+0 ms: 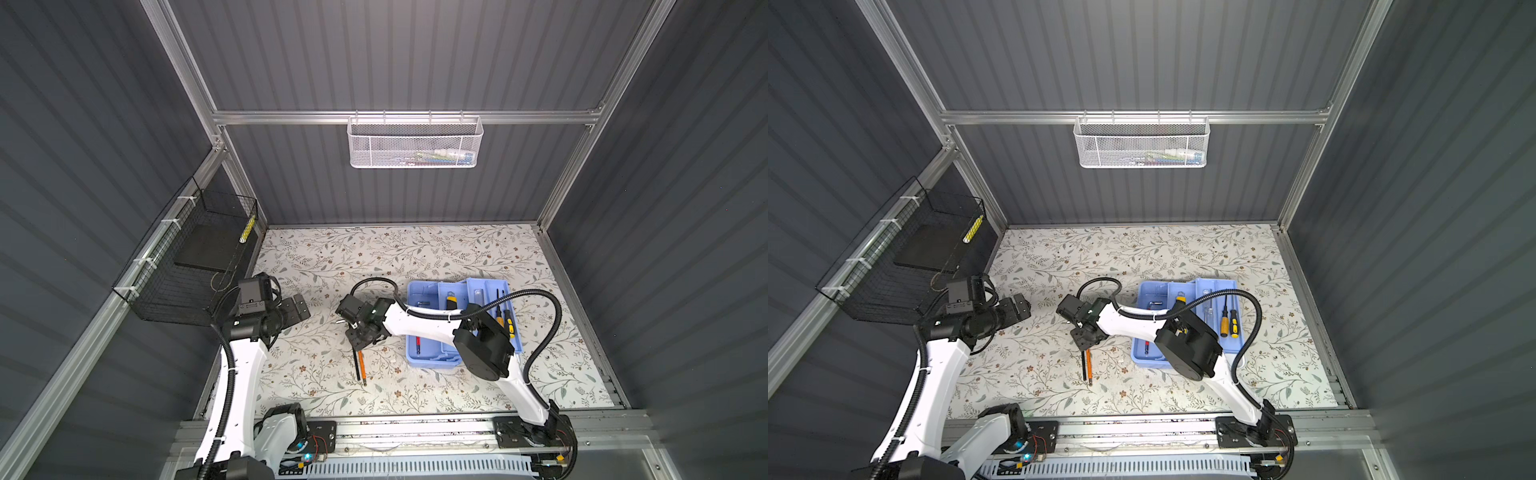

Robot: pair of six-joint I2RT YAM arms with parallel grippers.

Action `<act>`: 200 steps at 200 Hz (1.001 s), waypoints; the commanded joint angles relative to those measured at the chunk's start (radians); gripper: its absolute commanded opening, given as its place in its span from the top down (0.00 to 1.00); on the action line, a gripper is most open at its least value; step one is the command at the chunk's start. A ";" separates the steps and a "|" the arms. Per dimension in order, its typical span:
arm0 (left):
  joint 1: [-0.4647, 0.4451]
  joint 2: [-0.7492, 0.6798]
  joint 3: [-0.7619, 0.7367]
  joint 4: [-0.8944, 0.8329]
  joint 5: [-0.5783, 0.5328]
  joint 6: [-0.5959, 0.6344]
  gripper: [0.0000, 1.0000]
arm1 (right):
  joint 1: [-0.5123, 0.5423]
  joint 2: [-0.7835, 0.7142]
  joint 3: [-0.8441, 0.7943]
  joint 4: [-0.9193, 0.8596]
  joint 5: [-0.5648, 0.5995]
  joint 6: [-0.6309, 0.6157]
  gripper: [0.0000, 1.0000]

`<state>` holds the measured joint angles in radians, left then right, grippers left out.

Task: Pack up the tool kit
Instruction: 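Lift the orange-handled hex key with the right gripper, leaving the black key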

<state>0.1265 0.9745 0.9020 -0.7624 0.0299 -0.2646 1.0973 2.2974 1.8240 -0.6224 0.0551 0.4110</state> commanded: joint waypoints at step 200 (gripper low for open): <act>0.009 -0.007 0.010 0.005 -0.002 0.019 0.01 | -0.049 -0.082 0.049 -0.127 0.104 0.132 0.94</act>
<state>0.1265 0.9745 0.9020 -0.7624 0.0299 -0.2638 1.0672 2.3135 1.8851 -0.7757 0.1390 0.5255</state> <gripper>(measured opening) 0.994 0.130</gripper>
